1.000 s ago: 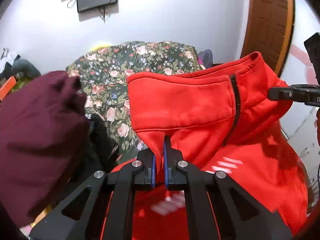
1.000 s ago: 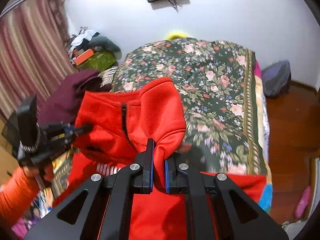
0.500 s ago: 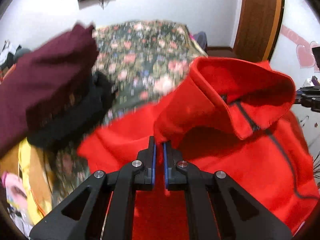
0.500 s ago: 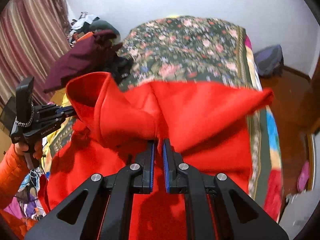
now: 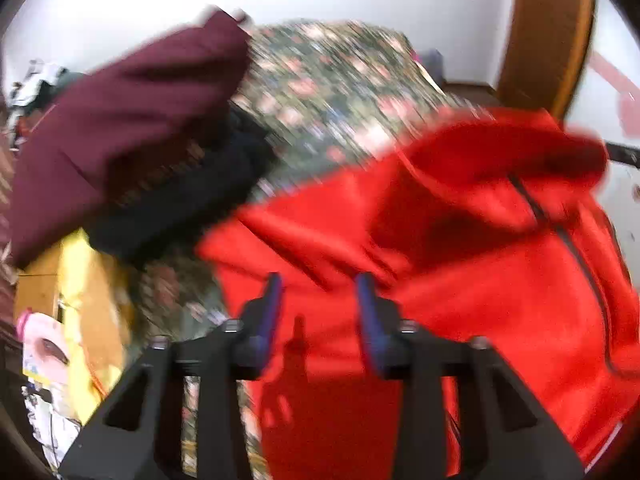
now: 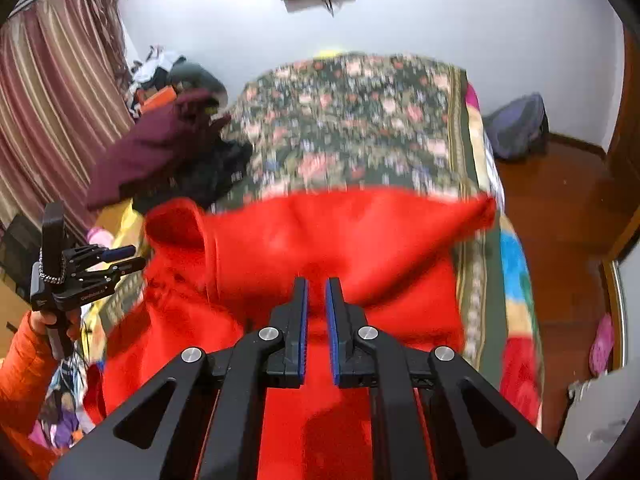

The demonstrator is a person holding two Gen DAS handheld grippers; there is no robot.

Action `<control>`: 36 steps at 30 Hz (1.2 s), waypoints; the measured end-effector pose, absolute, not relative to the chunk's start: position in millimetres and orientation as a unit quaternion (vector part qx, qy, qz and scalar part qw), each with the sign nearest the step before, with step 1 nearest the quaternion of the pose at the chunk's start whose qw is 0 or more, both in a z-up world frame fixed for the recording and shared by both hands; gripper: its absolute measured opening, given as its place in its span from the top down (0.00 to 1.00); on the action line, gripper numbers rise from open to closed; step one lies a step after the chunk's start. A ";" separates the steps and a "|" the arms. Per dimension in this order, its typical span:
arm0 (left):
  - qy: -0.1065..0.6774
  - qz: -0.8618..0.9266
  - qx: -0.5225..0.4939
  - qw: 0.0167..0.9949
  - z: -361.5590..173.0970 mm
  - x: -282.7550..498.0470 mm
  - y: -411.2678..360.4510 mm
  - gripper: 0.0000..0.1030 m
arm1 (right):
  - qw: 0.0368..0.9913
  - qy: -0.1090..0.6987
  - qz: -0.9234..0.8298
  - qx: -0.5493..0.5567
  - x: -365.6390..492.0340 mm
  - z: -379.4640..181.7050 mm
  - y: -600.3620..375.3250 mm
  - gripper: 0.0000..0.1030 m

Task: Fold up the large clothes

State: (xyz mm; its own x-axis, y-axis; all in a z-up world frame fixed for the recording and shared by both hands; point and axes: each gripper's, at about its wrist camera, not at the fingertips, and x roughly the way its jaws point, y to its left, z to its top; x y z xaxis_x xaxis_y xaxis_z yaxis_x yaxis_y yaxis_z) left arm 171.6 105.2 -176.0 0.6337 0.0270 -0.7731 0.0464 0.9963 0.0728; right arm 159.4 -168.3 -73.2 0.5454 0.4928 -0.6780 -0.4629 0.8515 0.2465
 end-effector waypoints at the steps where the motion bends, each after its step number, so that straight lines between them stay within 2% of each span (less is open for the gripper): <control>1: 0.420 0.009 0.038 0.907 -169.1 179.4 111.4 0.44 | 0.880 0.389 0.272 0.022 163.8 -70.9 -165.4 0.84; 2: 0.412 0.022 0.029 0.910 -162.9 188.0 117.8 0.40 | 0.881 0.385 0.274 0.025 170.8 -68.4 -161.6 0.81; 4: 0.405 0.030 0.009 0.914 -155.8 204.5 127.6 0.40 | 0.882 0.380 0.277 0.029 184.1 -67.1 -153.4 0.62; 6: 0.411 0.028 -0.021 0.911 -154.2 228.5 137.1 0.39 | 0.881 0.381 0.278 0.042 202.5 -70.2 -141.1 0.58; 12: 0.449 -0.021 -0.078 0.890 -179.0 273.8 125.8 0.39 | 0.850 0.436 0.293 0.042 219.7 -106.0 -114.9 0.58; 18: 0.484 -0.102 -0.050 0.867 -211.7 250.5 79.3 0.39 | 0.843 0.447 0.298 -0.033 179.8 -135.0 -119.6 0.57; 21: 0.501 -0.106 0.011 0.859 -236.1 226.0 58.4 0.38 | 0.847 0.443 0.294 -0.028 160.6 -138.8 -133.8 0.46; 22: 0.490 -0.098 0.025 0.866 -241.0 216.8 55.1 0.37 | 0.848 0.442 0.290 -0.025 157.4 -139.6 -136.7 0.46; 24: 0.461 -0.076 0.036 0.883 -240.5 202.3 54.0 0.30 | 0.850 0.443 0.284 -0.014 150.1 -140.6 -144.4 0.45; 33: 0.462 -0.053 0.043 0.884 -214.5 189.2 68.4 0.30 | 0.857 0.445 0.260 0.006 160.0 -120.0 -164.3 0.45; 36: 0.454 -0.010 0.026 0.891 -200.6 191.6 88.8 0.26 | 0.874 0.426 0.232 0.025 166.9 -108.8 -182.9 0.45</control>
